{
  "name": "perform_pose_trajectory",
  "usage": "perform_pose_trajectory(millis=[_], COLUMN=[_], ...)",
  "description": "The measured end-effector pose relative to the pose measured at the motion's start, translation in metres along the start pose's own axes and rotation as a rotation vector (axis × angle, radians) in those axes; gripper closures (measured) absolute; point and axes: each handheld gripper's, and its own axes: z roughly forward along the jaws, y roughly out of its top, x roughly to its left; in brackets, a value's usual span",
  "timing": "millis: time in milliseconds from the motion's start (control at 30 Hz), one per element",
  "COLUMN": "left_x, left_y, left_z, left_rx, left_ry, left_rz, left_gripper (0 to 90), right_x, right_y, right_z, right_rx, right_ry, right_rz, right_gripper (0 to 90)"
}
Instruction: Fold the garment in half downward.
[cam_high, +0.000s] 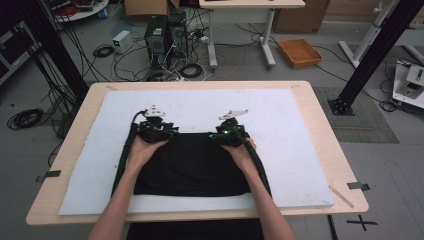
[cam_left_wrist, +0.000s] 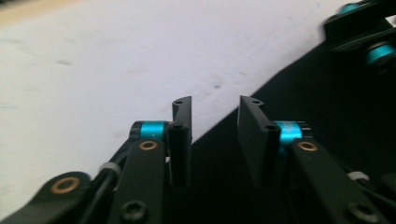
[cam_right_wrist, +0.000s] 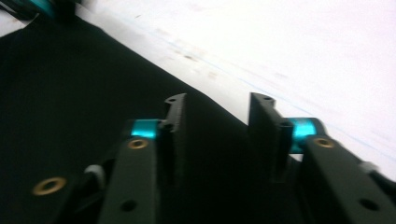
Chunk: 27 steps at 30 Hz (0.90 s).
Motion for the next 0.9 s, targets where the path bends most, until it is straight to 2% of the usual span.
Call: perform_pose_trajectory(millis=[33, 100, 167, 233, 367, 533, 633, 733, 800, 833, 900], left_x=[0.004, 0.009, 0.011, 0.010, 0.001, -0.016, -0.020, -0.020, -0.022, -0.024, -0.029], left_y=[-0.002, -0.009, -0.021, -0.037, -0.068, -0.097, -0.110, -0.117, -0.119, -0.121, -0.124], left_z=[-0.012, -0.033, -0.050, -0.062, -0.076, -0.090, -0.096, -0.094, -0.098, -0.101, -0.109], left_rx=[-0.002, -0.046, -0.061, -0.043, -0.013, 0.034, 0.036, 0.076, 0.053, 0.029, 0.004], left_ry=[0.004, 0.013, -0.004, -0.028, -0.054, -0.090, -0.077, -0.039, -0.046, -0.064, -0.118], left_rz=[0.001, -0.001, 0.000, 0.012, 0.023, 0.053, 0.053, 0.064, 0.057, 0.049, 0.061], left_gripper=[59.7, 57.1, 54.1, 53.1, 53.5, 54.2, 54.2, 54.2, 54.1, 53.9, 53.9], right_x=[-0.004, -0.011, -0.015, -0.017, -0.014, -0.001, 0.003, 0.004, 0.006, 0.007, 0.010], right_y=[-0.004, -0.013, -0.025, -0.037, -0.066, -0.094, -0.107, -0.113, -0.114, -0.114, -0.114], right_z=[-0.010, -0.029, -0.047, -0.063, -0.087, -0.096, -0.099, -0.095, -0.095, -0.096, -0.100], right_rx=[-0.013, -0.035, -0.057, -0.072, -0.102, -0.069, -0.052, -0.021, -0.020, -0.029, -0.044], right_ry=[0.004, 0.003, 0.003, 0.007, 0.024, 0.020, 0.014, -0.010, -0.020, -0.018, -0.013], right_rz=[0.008, 0.007, 0.002, 0.002, -0.017, -0.051, -0.056, -0.069, -0.071, -0.067, -0.070], right_gripper=[54.3, 51.4, 47.5, 44.5, 47.4, 50.3, 50.9, 51.5, 51.0, 50.8, 50.8])
